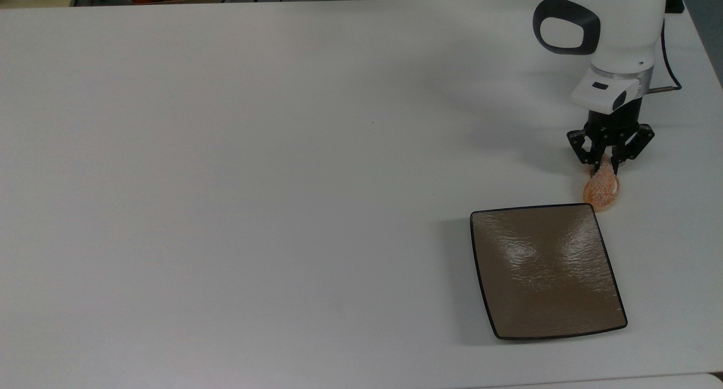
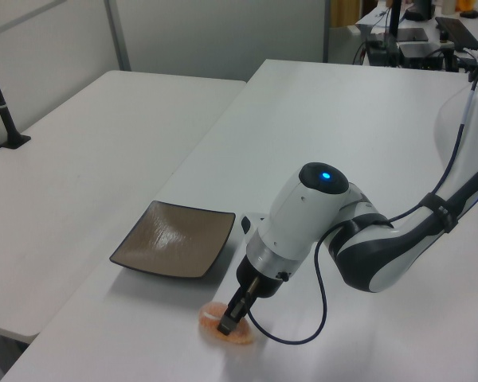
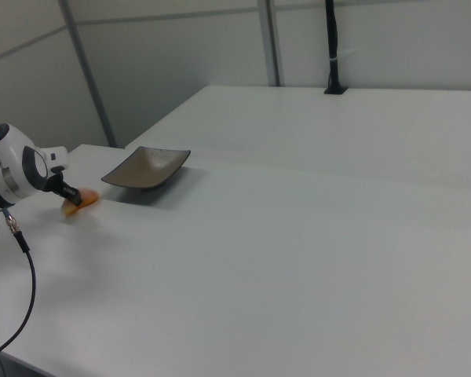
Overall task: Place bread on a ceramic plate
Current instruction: 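Lift the bread roll and carry it over the brown square plate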
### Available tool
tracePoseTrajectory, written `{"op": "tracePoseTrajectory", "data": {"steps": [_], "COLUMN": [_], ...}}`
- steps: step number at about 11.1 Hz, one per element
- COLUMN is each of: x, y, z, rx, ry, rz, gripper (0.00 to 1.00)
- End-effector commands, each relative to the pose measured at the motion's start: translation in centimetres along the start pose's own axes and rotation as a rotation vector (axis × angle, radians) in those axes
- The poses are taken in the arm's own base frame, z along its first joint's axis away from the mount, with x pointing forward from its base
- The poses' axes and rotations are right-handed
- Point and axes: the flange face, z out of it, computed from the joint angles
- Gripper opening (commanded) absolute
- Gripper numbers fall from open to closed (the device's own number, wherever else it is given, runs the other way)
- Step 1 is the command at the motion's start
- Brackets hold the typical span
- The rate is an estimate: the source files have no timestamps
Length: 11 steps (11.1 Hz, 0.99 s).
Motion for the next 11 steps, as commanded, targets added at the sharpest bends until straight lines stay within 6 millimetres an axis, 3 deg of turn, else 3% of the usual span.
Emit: {"op": "tracePoseTrajectory", "data": {"steps": [1, 6, 7, 11], "x": [1.4, 3.7, 5.3, 9.1], "y": [-0.9, -0.9, -0.5, 3.6], "z": [-2.3, -5.8, -6.8, -7.0], "rx": [0.001, 0.024, 0.026, -0.033], "ry": [0.087, 0.133, 0.162, 0.232], "rz": [0.025, 0.045, 0.06, 0.091], "gripper": [0.28, 0.29, 0.29, 0.29]}}
